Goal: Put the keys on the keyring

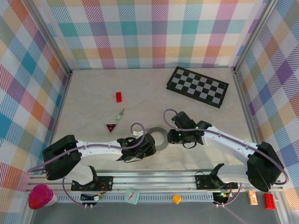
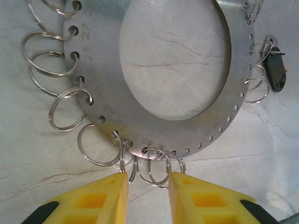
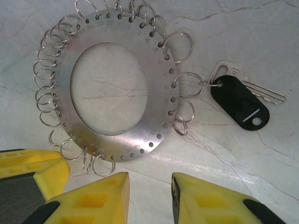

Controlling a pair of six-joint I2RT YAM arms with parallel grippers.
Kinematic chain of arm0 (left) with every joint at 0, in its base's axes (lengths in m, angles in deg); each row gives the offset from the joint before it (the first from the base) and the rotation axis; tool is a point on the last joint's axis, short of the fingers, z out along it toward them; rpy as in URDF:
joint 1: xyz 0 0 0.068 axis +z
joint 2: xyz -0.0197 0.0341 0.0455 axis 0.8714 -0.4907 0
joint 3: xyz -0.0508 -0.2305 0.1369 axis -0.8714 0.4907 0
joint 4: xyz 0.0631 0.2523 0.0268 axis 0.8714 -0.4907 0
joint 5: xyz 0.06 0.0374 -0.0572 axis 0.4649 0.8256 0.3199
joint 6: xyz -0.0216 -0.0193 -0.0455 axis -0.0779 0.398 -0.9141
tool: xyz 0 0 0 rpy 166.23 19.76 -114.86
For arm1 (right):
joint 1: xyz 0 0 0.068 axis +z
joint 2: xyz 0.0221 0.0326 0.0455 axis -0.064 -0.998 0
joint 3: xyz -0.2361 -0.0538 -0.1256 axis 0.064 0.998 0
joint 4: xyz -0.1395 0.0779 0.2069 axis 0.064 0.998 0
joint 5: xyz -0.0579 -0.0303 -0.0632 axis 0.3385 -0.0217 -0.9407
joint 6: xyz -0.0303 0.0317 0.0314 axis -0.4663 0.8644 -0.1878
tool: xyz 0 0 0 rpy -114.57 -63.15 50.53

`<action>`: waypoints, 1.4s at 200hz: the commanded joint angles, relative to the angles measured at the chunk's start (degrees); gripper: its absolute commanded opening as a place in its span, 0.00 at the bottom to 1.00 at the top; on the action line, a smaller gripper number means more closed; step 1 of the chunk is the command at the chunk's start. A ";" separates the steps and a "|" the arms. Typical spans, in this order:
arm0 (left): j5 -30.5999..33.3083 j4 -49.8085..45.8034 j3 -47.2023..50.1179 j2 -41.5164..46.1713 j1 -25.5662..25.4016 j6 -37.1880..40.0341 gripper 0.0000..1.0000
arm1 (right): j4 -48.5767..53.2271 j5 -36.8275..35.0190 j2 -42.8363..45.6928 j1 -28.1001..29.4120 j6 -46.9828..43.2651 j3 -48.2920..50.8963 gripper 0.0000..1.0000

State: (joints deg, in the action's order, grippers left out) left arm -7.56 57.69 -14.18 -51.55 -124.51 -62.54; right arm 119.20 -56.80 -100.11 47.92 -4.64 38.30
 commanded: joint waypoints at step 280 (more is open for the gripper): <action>3.69 -4.84 -3.36 -1.34 -1.24 -0.14 0.00 | -0.40 2.29 2.44 -0.57 -0.98 1.06 0.30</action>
State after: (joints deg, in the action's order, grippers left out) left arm -5.63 57.19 -15.05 -55.48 -124.58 -65.73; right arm 119.17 -54.98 -98.93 47.59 -4.68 38.98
